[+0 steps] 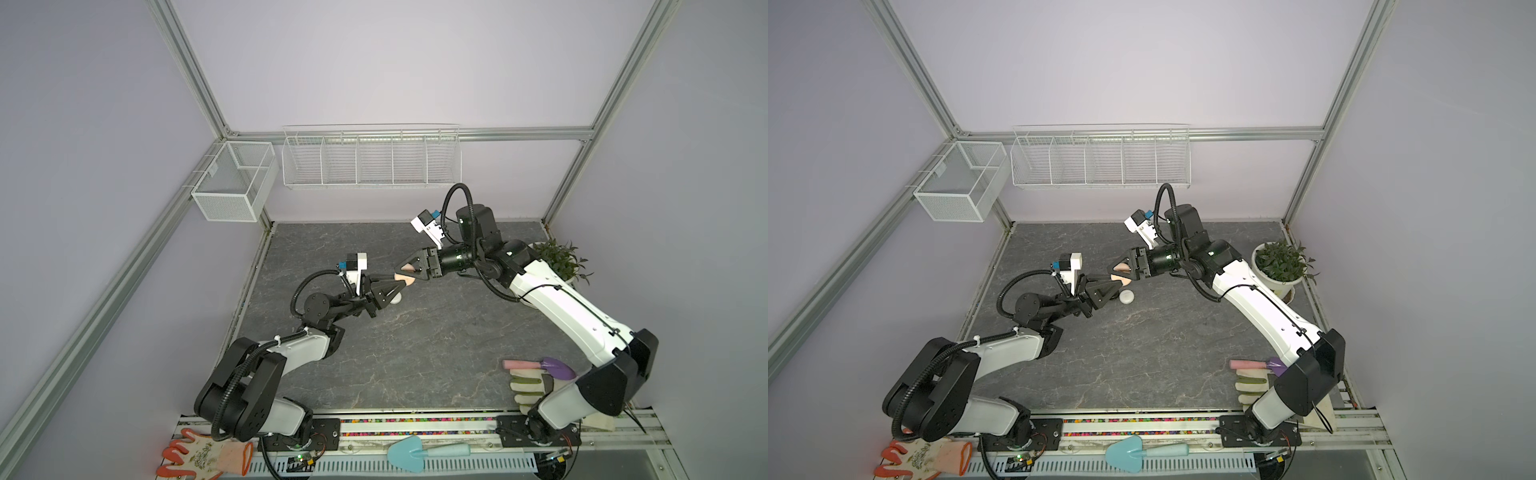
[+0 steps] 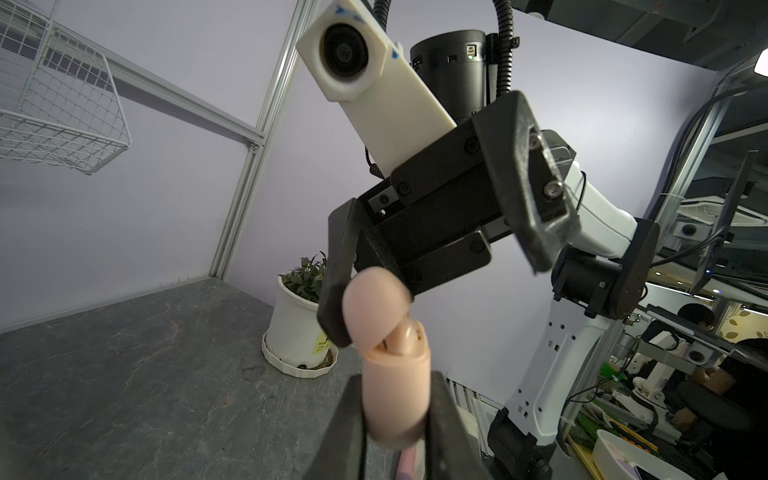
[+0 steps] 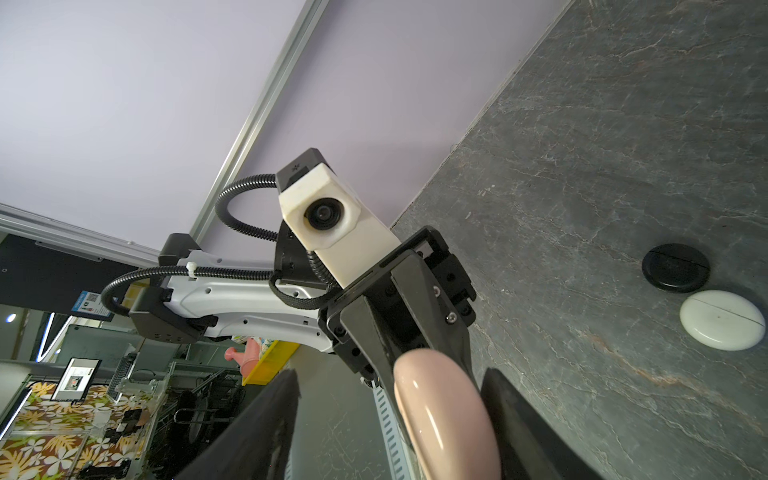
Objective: Insert the wireless bluetooth earbuds into the charging case
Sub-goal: 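Grip the pink case lid with the right gripper and swing it closed, then press the lid shut with the right gripper while the left gripper holds the case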
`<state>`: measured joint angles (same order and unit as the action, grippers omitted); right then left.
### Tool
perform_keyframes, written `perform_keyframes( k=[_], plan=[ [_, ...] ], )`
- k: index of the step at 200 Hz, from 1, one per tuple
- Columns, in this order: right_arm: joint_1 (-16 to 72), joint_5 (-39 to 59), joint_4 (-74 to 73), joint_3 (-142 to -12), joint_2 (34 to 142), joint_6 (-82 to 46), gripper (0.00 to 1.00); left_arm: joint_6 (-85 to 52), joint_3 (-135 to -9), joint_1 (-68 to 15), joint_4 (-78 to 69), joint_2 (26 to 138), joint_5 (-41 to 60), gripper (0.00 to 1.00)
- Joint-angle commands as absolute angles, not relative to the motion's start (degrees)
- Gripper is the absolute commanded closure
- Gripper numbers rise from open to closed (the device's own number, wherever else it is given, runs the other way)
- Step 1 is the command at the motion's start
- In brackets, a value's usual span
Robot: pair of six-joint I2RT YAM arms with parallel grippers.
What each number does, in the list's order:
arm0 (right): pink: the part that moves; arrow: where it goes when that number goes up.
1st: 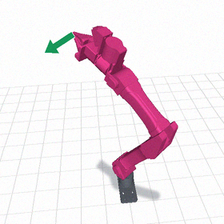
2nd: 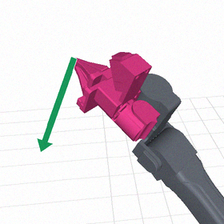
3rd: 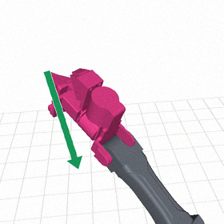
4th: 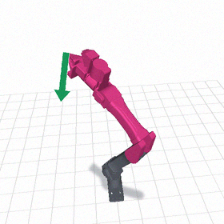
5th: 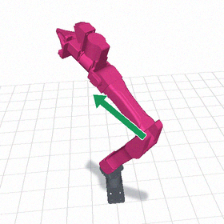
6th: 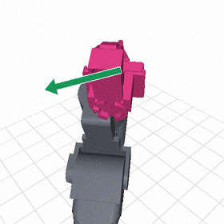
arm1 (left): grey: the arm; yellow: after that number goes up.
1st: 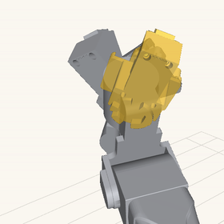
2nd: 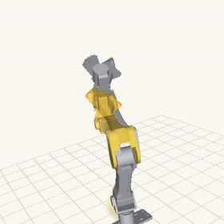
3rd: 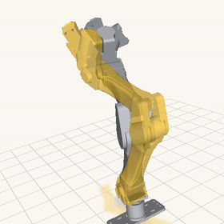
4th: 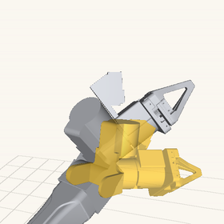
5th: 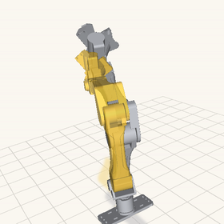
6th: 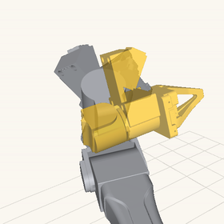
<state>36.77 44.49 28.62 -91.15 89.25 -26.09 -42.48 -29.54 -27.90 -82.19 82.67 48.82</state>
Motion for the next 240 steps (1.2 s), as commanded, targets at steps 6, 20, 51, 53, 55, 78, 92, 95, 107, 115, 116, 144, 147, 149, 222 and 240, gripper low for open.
perform_keyframes(
  k=[6,20,51,53,55,78,92,95,107,115,116,144,147,149,222,240],
  plan=[
    [37.3,46.2,31.2,-90.3,86.7,-24.1,0.28,-45.5,-31.0,-26.7,-81.1,86.3,47.5,1.00],
    [37.3,44.2,32.8,-90.5,86.6,-22.5,0.28,-46.3,-31.2,-26.7,-81.0,87.7,47.8,1.00],
    [37.4,42.7,36.1,-91.1,86.4,-18.4,0.26,-47.6,-31.8,-26.0,-81.1,89.3,48.6,1.00],
    [37.5,42.7,36.3,-91.1,86.4,-18.1,0.26,-47.7,-31.8,-25.9,-81.1,89.3,48.6,1.00],
    [37.4,42.7,36.4,-91.1,86.4,-17.9,0.26,-47.8,-31.9,-25.8,-81.1,89.3,48.7,1.00],
    [37.7,43.4,37.5,-90.9,86.5,-15.7,0.26,-48.4,-32.1,-25.5,-81.1,89.7,49.3,1.00],
    [37.8,43.5,38.8,-91.1,86.3,-13.2,0.24,-48.3,-32.2,-25.5,-81.1,90.1,50.0,1.00],
    [37.8,43.7,39.1,-91.1,86.3,-12.6,0.24,-48.3,-32.3,-25.5,-81.1,90.2,50.3,1.00],
    [37.9,44.7,39.0,-90.8,86.2,-10.7,0.24,-48.8,-32.6,-25.5,-81.1,90.6,51.0,1.00],
    [37.8,45.8,38.6,-90.6,86.2,-9.9,0.24,-48.9,-32.6,-25.5,-81.1,90.5,51.5,1.00],
    [37.8,45.8,38.6,-90.6,86.2,-9.8,0.24,-48.9,-32.6,-25.5,-81.1,90.5,51.5,1.00],
    [37.8,48.4,38.2,-91.0,86.5,-8.1,0.24,-49.0,-32.5,-25.7,-81.1,90.0,52.4,1.00],
    [37.8,48.7,38.1,-91.0,86.4,-8.0,0.24,-49.1,-32.5,-25.7,-81.1,90.0,52.5,1.00],
    [37.7,48.7,38.0,-91.0,86.3,-8.1,0.24,-49.1,-32.5,-25.7,-81.1,90.0,52.5,1.00],
    [39.7,41.5,46.6,-91.5,83.1,3.9,0.33,-50.5,-32.7,-25.7,-81.1,90.8,52.6,1.00],
    [39.9,39.4,48.2,-92.2,85.1,6.4,0.38,-50.8,-32.5,-25.7,-81.1,90.6,52.8,1.00]
  ],
)
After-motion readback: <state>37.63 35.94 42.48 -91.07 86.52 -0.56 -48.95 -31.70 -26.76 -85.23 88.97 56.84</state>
